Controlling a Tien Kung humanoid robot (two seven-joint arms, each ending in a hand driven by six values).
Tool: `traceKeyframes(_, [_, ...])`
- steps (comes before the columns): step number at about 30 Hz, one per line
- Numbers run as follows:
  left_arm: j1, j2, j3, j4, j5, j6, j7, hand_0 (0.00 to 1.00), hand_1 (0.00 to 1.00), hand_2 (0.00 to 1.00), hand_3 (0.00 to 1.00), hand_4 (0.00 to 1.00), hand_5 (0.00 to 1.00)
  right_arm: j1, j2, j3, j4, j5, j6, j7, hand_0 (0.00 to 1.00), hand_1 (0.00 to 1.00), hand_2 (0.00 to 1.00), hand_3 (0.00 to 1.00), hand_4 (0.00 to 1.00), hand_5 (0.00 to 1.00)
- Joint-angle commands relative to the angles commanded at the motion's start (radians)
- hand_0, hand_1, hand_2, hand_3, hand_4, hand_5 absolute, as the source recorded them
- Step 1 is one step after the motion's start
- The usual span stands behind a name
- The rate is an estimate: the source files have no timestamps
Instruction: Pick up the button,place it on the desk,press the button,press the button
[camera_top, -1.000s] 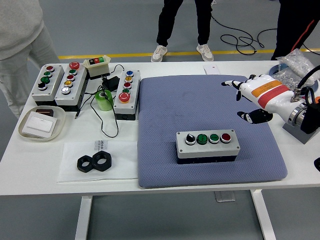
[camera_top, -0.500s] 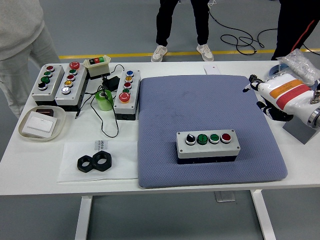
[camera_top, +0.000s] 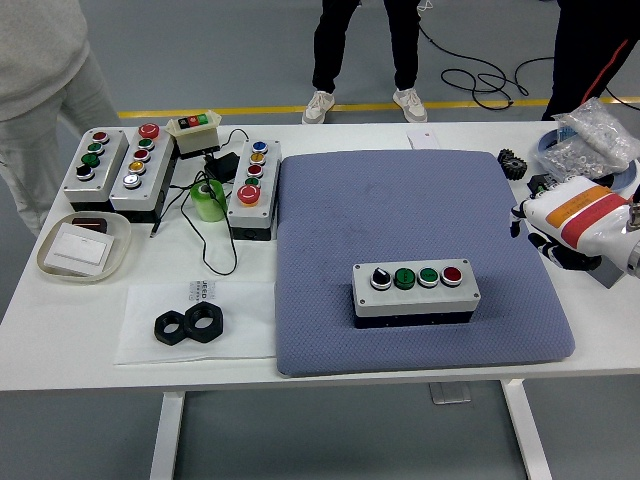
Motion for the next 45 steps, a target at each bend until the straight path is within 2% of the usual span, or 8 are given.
traceKeyframes(10, [0.0, 0.001, -0.003, 0.0, 0.001, -0.001, 0.001, 0.742, 0.897, 0.97, 0.765, 0.572, 0.998, 0.0, 0.019, -0.025, 0.014, -0.001, 0.056, 0.012, 0.214, 0.056, 0.106, 0.579, 0.384, 0.002])
traceKeyframes(11, [-0.001, 0.001, -0.003, 0.0, 0.001, -0.001, 0.001, 0.742, 0.897, 0.969, 0.764, 0.572, 0.998, 0.002, 0.021, -0.027, 0.017, -0.001, 0.067, 0.015, 0.205, 0.049, 0.101, 0.673, 0.399, 0.002])
traceKeyframes(16, [-0.003, 0.002, -0.006, 0.0, 0.004, 0.0, 0.001, 0.742, 0.897, 0.969, 0.764, 0.572, 0.998, 0.009, 0.023, -0.029, 0.024, -0.001, 0.103, 0.028, 0.205, 0.049, 0.101, 0.673, 0.399, 0.002])
traceKeyframes(17, [-0.002, 0.002, -0.007, 0.0, 0.004, 0.0, 0.002, 0.743, 0.898, 0.969, 0.765, 0.571, 0.998, 0.011, 0.022, -0.03, 0.024, -0.001, 0.111, 0.031, 0.202, 0.047, 0.1, 0.737, 0.401, 0.002])
traceKeyframes(28, [-0.002, 0.004, -0.018, 0.0, 0.014, 0.0, 0.003, 0.742, 0.897, 0.968, 0.765, 0.572, 0.998, 0.019, 0.021, -0.036, 0.024, -0.001, 0.177, 0.063, 0.202, 0.047, 0.098, 0.756, 0.399, 0.002])
traceKeyframes(37, [-0.005, 0.004, -0.028, 0.0, 0.022, 0.001, 0.004, 0.742, 0.897, 0.969, 0.766, 0.572, 0.998, 0.046, 0.04, -0.068, 0.021, -0.001, 0.205, 0.071, 0.2, 0.046, 0.098, 0.767, 0.395, 0.002])
traceKeyframes(45, [-0.004, 0.004, -0.031, 0.0, 0.025, 0.001, 0.004, 0.742, 0.897, 0.969, 0.766, 0.572, 0.998, 0.1, 0.071, -0.097, -0.008, -0.001, 0.203, 0.068, 0.201, 0.046, 0.096, 0.773, 0.39, 0.002])
